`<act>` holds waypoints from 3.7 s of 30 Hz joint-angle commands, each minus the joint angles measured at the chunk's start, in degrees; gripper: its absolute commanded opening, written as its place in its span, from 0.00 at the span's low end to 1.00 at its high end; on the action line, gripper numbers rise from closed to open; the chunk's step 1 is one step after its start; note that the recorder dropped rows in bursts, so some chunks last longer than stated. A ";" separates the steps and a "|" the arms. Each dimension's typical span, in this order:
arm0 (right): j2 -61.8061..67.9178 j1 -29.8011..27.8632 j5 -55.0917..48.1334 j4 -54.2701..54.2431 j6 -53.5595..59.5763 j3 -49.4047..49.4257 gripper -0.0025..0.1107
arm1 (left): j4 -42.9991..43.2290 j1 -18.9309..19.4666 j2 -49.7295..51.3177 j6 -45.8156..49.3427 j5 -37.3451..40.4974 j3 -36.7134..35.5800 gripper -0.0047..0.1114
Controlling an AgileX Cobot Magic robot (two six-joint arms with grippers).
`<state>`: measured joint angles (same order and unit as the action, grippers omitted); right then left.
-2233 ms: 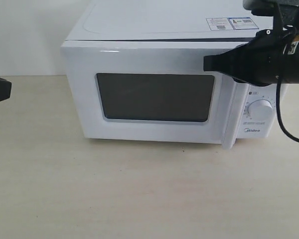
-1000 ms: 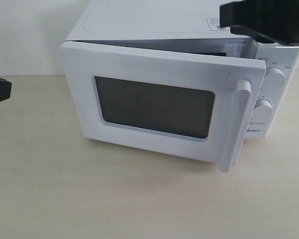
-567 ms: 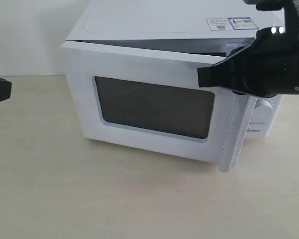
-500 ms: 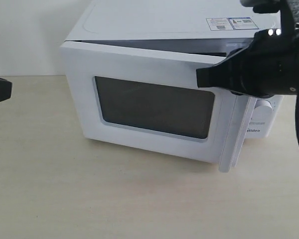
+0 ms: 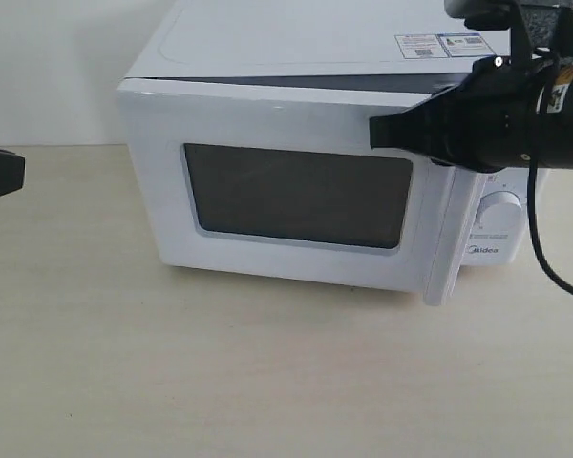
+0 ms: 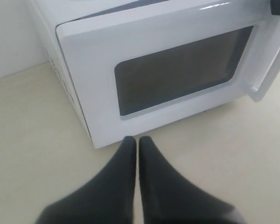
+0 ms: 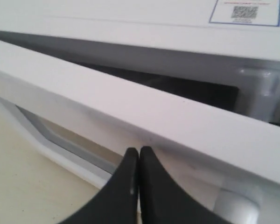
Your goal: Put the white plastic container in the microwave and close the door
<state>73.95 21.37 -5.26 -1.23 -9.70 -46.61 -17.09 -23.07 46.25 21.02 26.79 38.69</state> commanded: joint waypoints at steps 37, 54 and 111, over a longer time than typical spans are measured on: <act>7.24 -4.90 2.26 1.72 -0.23 -5.53 0.02 | -0.54 0.13 -0.35 -0.45 0.28 -0.17 0.08; 7.34 -5.02 4.71 1.72 -0.31 -5.48 0.02 | -0.54 0.13 -0.35 -0.45 0.96 -0.17 0.08; -49.26 -8.66 -17.28 1.62 0.59 3.93 0.02 | -0.54 0.13 -0.35 -0.45 1.50 -0.17 0.08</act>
<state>28.09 15.42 -22.05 0.00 -9.64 -42.75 -17.09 -23.07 46.25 21.02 28.40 38.69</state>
